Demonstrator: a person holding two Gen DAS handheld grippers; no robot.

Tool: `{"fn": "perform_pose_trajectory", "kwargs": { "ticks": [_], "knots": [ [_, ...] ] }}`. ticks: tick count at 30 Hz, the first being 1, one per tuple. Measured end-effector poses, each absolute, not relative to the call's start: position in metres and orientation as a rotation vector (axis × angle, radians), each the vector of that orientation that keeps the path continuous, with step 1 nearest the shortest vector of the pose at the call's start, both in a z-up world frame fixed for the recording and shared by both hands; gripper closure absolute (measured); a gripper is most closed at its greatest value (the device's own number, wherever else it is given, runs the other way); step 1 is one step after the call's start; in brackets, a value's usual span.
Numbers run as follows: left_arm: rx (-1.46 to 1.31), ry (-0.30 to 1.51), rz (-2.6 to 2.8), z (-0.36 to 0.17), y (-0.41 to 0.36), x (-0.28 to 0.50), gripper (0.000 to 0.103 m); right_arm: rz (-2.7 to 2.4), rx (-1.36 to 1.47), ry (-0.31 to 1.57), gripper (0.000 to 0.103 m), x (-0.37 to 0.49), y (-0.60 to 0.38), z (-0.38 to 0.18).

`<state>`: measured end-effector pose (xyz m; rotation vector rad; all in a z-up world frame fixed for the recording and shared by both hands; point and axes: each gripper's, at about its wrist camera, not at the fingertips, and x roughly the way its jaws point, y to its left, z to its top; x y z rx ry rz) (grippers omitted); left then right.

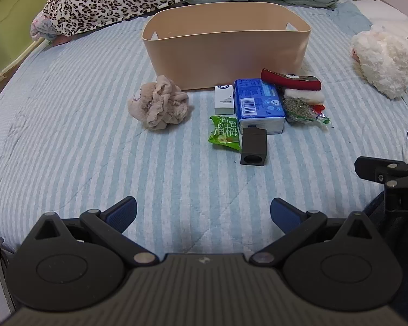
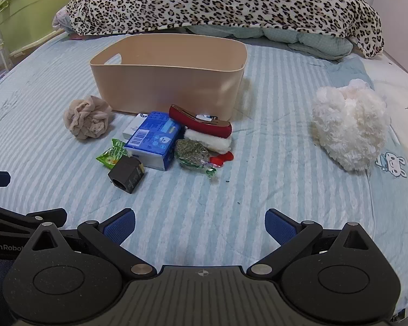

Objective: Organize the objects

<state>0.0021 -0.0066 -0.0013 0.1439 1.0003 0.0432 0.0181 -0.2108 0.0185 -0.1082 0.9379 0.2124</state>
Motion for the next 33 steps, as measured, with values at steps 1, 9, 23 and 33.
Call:
{"fn": "perform_pose_trajectory", "kwargs": {
  "ticks": [1, 9, 23, 33],
  "knots": [
    [0.143, 1.001, 0.043, -0.001, -0.006, 0.002, 0.0, 0.214, -0.11, 0.939, 0.0, 0.018, -0.211, 0.018],
    [0.152, 0.998, 0.046, -0.001, -0.006, 0.004, 0.0, 0.215, -0.111, 0.941, 0.0, 0.019, -0.21, 0.017],
    [0.147, 0.996, 0.039, -0.004, -0.009, 0.01, 0.0, 0.223, -0.1, 0.944, 0.0, 0.025, -0.214, 0.015],
    [0.144, 0.997, 0.041, -0.006, -0.01, 0.017, 0.0, 0.209, -0.095, 0.945, 0.0, 0.032, -0.22, 0.013]
  ]
}}
